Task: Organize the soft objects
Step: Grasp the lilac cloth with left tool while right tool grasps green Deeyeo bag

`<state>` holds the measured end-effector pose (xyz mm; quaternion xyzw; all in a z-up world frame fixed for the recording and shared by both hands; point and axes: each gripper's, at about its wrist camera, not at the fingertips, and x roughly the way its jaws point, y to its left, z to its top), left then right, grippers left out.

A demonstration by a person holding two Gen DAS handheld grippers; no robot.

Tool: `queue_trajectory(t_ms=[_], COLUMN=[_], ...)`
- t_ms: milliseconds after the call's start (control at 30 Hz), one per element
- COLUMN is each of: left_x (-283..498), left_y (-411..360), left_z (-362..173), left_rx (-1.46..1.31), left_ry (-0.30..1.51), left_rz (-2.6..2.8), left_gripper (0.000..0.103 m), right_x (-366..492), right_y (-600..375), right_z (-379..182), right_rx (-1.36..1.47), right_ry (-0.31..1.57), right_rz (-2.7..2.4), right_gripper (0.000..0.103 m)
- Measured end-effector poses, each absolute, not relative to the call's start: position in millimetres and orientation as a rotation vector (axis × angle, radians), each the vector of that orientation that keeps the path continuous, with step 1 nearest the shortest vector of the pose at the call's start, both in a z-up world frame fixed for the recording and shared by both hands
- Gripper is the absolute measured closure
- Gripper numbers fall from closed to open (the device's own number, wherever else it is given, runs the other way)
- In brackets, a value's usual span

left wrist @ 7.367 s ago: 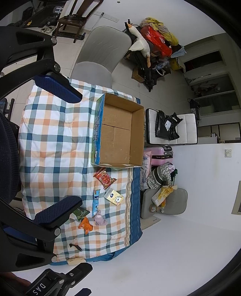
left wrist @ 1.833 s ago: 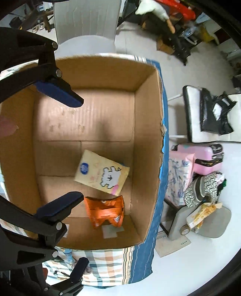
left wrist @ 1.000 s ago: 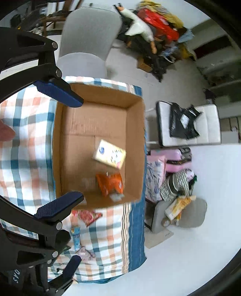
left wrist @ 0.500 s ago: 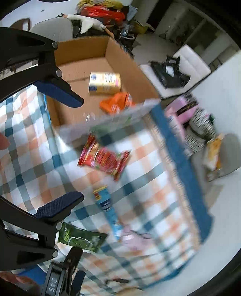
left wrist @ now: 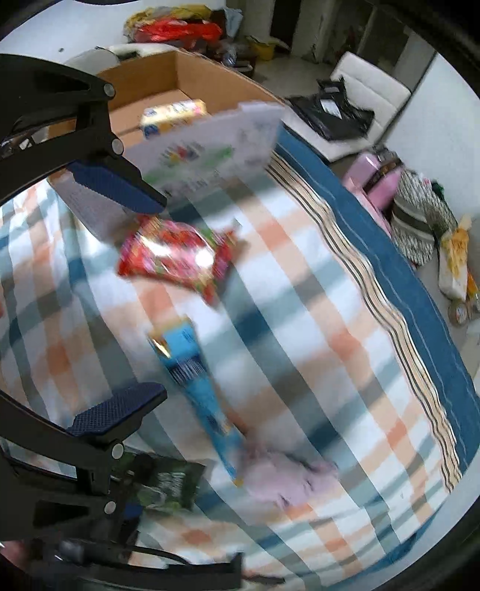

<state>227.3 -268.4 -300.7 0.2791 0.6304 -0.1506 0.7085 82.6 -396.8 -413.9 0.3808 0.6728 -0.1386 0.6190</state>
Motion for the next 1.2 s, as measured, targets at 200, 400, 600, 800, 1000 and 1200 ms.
queue_trajectory(t_ms=[200, 400, 600, 800, 1000, 1200], left_x=[241, 249, 252, 249, 247, 238], left_y=[-345, -416, -439, -438, -424, -395], left_z=[-315, -361, -397, -405, -385, -346], left_rx=[0.617, 0.665, 0.691, 0.670, 0.618, 0.540], left_ry=[1.449, 1.552, 1.628, 1.653, 1.617, 1.555], left_rz=[-0.493, -0.602, -0.609, -0.608, -0.580, -0.562], left_gripper=[0.010, 0.010, 0.013, 0.059, 0.063, 0.063], right_x=[72, 70, 76, 91, 96, 93], right_y=[-454, -502, -533, -534, -524, -514], right_z=[-396, -390, -398, -397, -387, -363], right_rx=[0.864, 0.878, 0.864, 0.844, 0.813, 0.769], right_ry=[1.499, 1.469, 1.477, 1.485, 1.485, 1.464], right_rz=[-0.405, -0.477, -0.502, -0.486, -0.466, -0.440], right_gripper=[0.064, 0.064, 0.064, 0.064, 0.064, 0.065])
